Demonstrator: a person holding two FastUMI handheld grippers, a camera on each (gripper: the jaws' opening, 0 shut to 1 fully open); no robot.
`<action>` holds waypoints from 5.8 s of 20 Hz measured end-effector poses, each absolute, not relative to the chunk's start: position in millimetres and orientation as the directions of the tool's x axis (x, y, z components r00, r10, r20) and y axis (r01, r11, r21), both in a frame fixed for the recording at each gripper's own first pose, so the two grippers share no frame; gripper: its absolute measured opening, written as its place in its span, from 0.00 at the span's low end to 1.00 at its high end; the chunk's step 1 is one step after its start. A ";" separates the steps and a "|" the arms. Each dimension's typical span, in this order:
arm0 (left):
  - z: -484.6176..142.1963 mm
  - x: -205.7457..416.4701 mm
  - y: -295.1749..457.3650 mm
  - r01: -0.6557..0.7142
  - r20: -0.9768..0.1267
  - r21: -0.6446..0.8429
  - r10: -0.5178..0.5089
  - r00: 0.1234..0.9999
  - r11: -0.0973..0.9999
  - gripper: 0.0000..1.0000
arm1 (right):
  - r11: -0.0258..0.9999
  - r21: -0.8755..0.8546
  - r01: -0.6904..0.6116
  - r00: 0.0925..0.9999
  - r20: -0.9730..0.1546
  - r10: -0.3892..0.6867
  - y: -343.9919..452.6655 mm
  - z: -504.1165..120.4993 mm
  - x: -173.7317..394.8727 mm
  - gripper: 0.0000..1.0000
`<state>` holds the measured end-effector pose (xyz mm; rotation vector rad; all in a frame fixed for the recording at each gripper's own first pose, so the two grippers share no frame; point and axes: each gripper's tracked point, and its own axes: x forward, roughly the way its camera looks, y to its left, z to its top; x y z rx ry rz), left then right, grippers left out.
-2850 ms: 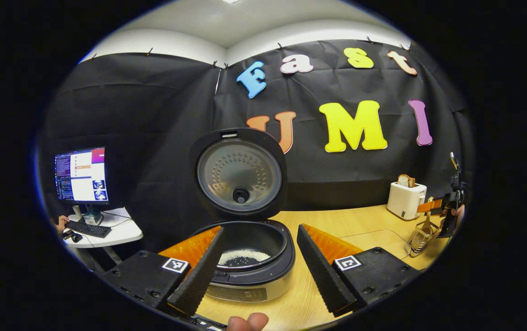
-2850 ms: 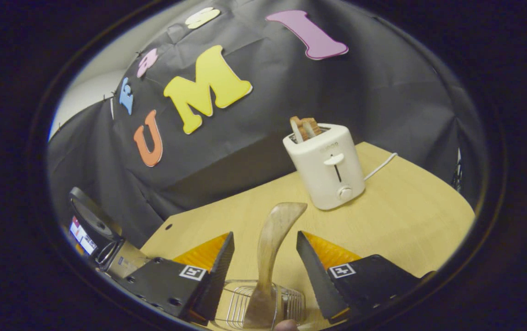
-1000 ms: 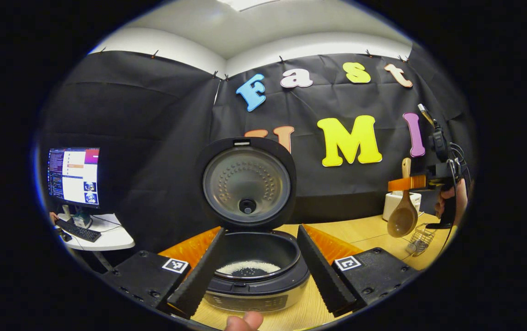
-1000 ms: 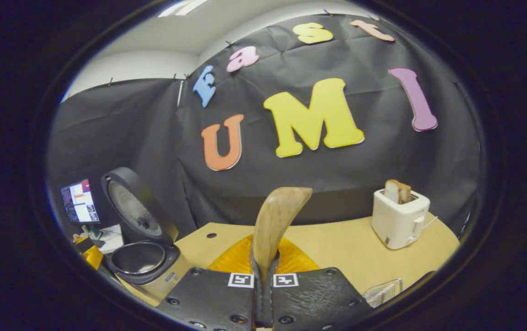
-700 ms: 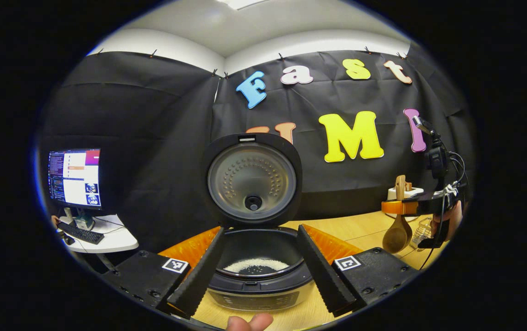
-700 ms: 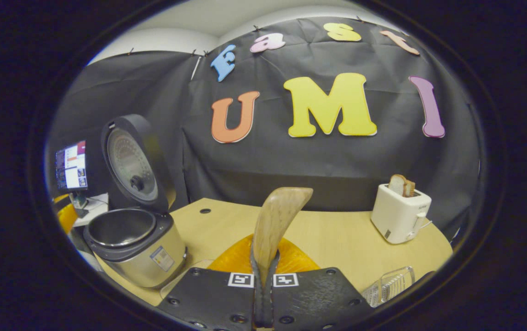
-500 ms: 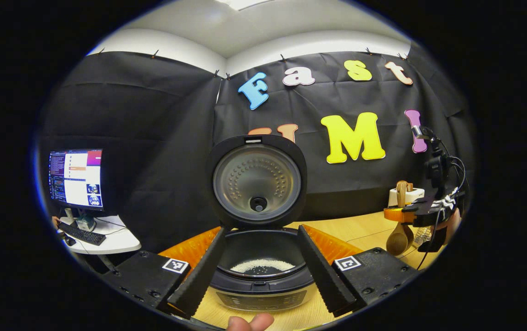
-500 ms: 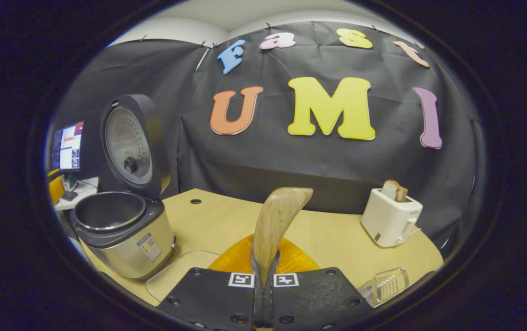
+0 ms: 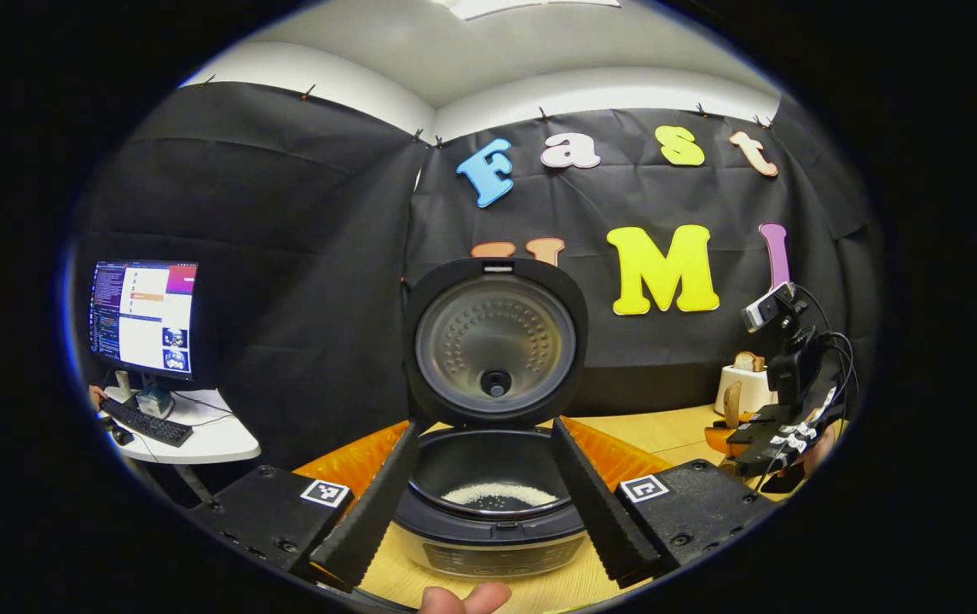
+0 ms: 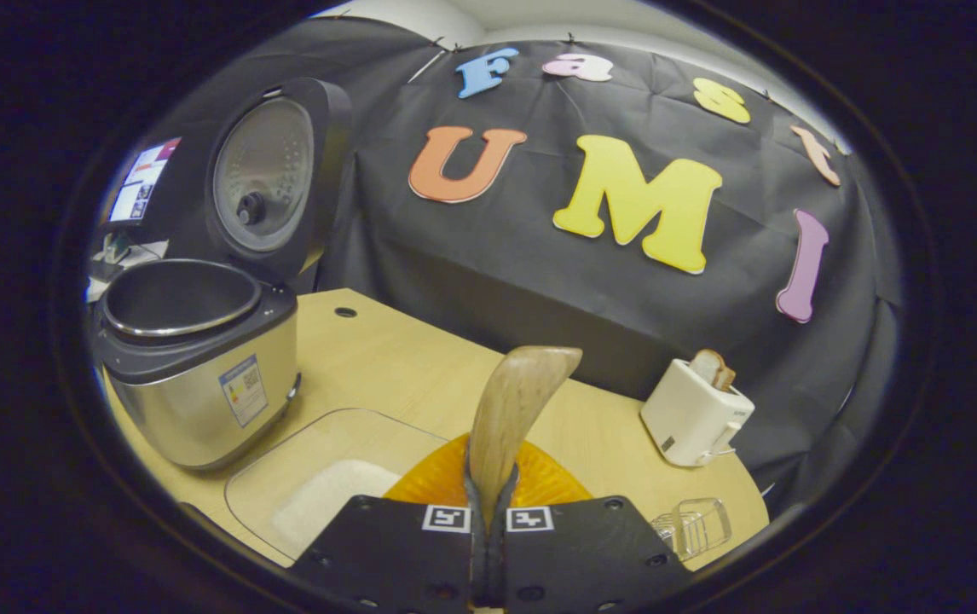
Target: Close the left gripper, press the button to open the rice cooker; take a wooden spoon from the chopstick holder with the right hand, scoop a spoonful of rice and pour it into the rice cooker, then put the wooden spoon back into the chopstick holder.
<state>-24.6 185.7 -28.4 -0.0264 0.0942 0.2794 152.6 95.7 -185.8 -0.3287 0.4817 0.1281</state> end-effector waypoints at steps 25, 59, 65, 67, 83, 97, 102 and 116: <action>-26.8 -31.5 191.1 -0.288 -0.096 0.021 0.288 0.953 0.957 0.99 | 0.812 0.583 0.021 0.842 -0.449 0.300 105.5 -176.3 171.3 0.00; -34.3 -68.8 267.5 -0.440 -0.113 0.065 0.445 0.888 0.895 0.99 | 0.634 0.730 -0.254 0.789 -0.222 0.573 291.2 14.5 219.3 0.00; -38.4 -70.5 269.2 -0.450 -0.122 0.051 0.453 0.883 0.892 0.99 | 0.690 0.658 -0.301 0.816 -0.196 0.543 305.9 29.9 218.2 0.00; -36.8 -70.4 268.3 -0.447 -0.115 0.054 0.450 0.886 0.893 0.99 | 0.704 0.641 -0.307 0.824 -0.191 0.533 308.8 31.5 218.2 0.00; -38.8 -72.6 268.9 -0.455 -0.114 0.084 0.462 0.879 0.887 0.99 | 0.852 0.289 -0.437 0.877 -0.075 0.475 334.7 42.5 208.6 0.00; -32.0 -75.1 267.8 -0.463 -0.093 0.079 0.469 0.878 0.883 0.99 | 0.866 -0.068 -0.496 0.864 0.062 0.500 367.7 60.1 187.3 0.00; -27.6 -76.7 267.3 -0.464 -0.081 0.075 0.469 0.880 0.883 0.99 | 0.835 -0.127 -0.535 0.833 0.090 0.547 376.4 64.3 184.6 0.00; -16.5 -69.8 247.8 -0.439 -0.058 0.046 0.441 0.895 0.897 0.99 | 0.800 0.172 -0.575 0.814 0.023 0.580 346.3 60.3 182.0 0.00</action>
